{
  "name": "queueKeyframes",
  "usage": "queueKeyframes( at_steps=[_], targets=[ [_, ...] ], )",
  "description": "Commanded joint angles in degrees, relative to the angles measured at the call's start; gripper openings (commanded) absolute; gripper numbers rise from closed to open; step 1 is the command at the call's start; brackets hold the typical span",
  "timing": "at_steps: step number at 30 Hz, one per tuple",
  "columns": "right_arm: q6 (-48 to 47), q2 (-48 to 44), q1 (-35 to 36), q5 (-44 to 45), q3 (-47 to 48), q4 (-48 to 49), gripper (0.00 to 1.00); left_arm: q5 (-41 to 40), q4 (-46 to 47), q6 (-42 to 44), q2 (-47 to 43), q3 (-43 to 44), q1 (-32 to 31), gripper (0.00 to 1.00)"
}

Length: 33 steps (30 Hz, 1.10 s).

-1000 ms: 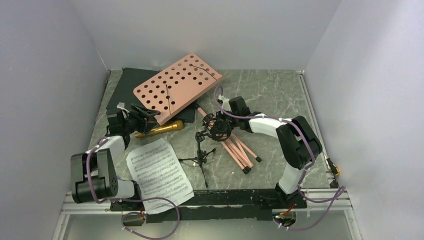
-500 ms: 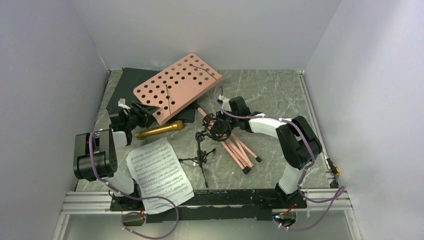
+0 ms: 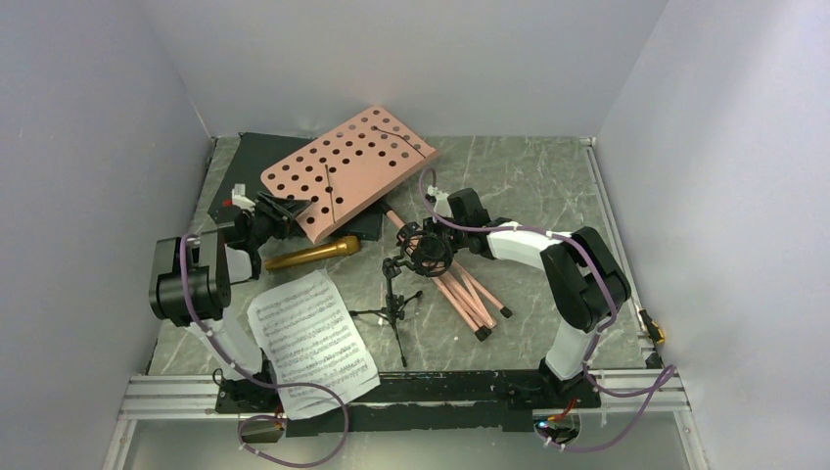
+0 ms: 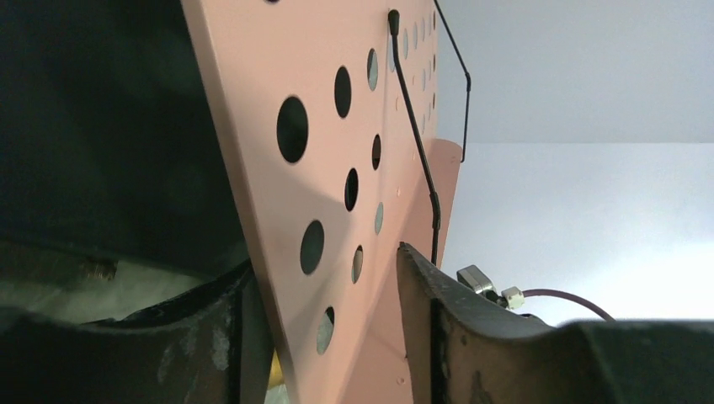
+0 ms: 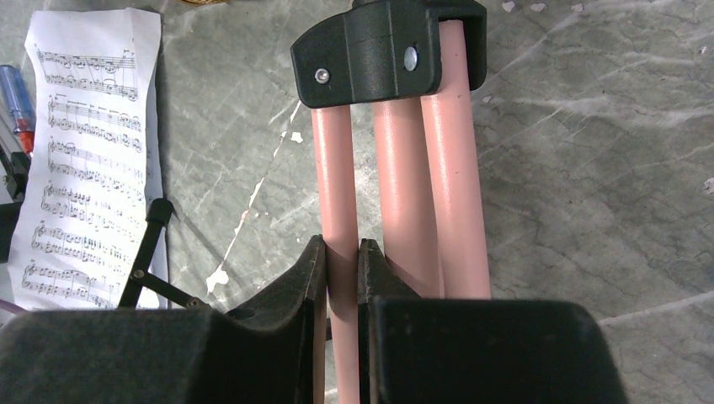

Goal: Set up the instrument practice props

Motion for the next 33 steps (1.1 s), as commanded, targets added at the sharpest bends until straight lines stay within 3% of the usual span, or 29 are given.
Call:
queueKeyframes(
  at_steps=[1, 7, 11, 12, 21, 28, 33],
  targets=[
    [0.88, -0.33, 0.85, -0.57, -0.88, -11.57, 0.00, 2.16, 10.86, -2.60, 3.72, 2.22, 0.26, 0.53],
    [0.10, -1.94, 1.04, 1.05, -0.62, -12.65, 0.00, 3.27, 18.87, -5.58, 8.37, 1.88, 0.31, 0.31],
    [-0.61, -3.54, 1.21, 4.02, 0.13, -14.64, 0.00, 3.72, 18.85, -5.14, 7.79, 1.48, 0.28, 0.05],
    [-0.92, -3.61, 1.33, 4.38, 0.39, -14.98, 0.00, 3.80, 18.58, -4.88, 7.15, 1.36, 0.26, 0.03],
    [-0.90, -3.74, 1.29, 4.59, 1.23, -14.79, 0.00, 5.74, 4.88, 0.94, -6.11, 3.92, -0.18, 0.03],
    [-0.03, -4.27, 1.30, 4.37, 2.32, -14.76, 0.00, 6.00, -11.66, 6.60, -19.41, 10.95, -3.16, 0.03],
    [0.32, -4.85, 1.29, 4.96, 3.45, -15.35, 0.00, 5.88, -16.63, 6.90, -24.39, 16.00, -5.12, 0.03]
  ],
)
